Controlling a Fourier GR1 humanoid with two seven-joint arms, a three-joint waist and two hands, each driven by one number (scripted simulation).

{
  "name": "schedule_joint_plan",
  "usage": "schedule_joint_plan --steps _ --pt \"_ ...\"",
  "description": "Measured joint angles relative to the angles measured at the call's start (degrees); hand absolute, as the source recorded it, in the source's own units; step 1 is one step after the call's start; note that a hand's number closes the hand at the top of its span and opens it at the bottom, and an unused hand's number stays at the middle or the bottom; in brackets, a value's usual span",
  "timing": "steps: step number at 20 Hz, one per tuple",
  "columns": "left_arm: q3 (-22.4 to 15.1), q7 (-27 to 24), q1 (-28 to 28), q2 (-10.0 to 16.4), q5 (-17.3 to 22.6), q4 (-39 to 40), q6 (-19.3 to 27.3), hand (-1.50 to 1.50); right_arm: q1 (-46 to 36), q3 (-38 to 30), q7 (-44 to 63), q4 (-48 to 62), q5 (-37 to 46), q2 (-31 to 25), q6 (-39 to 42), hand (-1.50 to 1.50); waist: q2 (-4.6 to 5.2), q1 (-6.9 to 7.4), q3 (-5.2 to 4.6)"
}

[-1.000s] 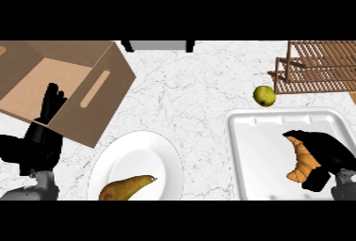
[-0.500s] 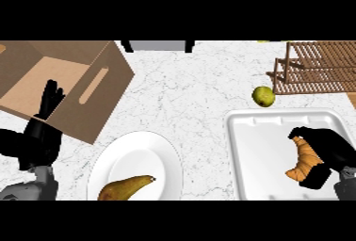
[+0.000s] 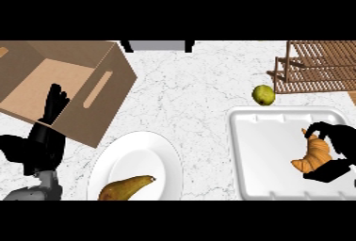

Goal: Pick the croissant from the tray and place it in the tiered shelf

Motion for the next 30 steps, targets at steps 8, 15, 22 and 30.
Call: schedule_joint_plan --steps 8,15,22,30 --pt "1.12 0.59 1.80 0.55 0.69 -1.71 -0.77 0.00 -0.24 -10.45 4.82 -14.81 -14.69 1.16 9.60 1.50 -0.36 -1.05 0.02" --pt "1.17 0.02 0.89 0.19 0.22 -0.71 -0.56 0.00 -4.80 -23.39 18.95 -25.96 -26.45 0.14 13.81 1.50 -0.28 -1.14 0.03" --pt "2.09 1.31 0.04 0.89 1.02 -1.07 -2.16 0.00 -9.12 -30.11 25.34 -25.46 -29.75 -6.01 14.84 1.50 0.02 -0.10 0.10" --pt "2.17 1.82 -1.15 0.49 0.52 -0.83 -2.71 0.00 -16.50 -28.54 21.16 -11.06 -26.27 -9.22 7.55 1.50 0.24 0.66 0.14"
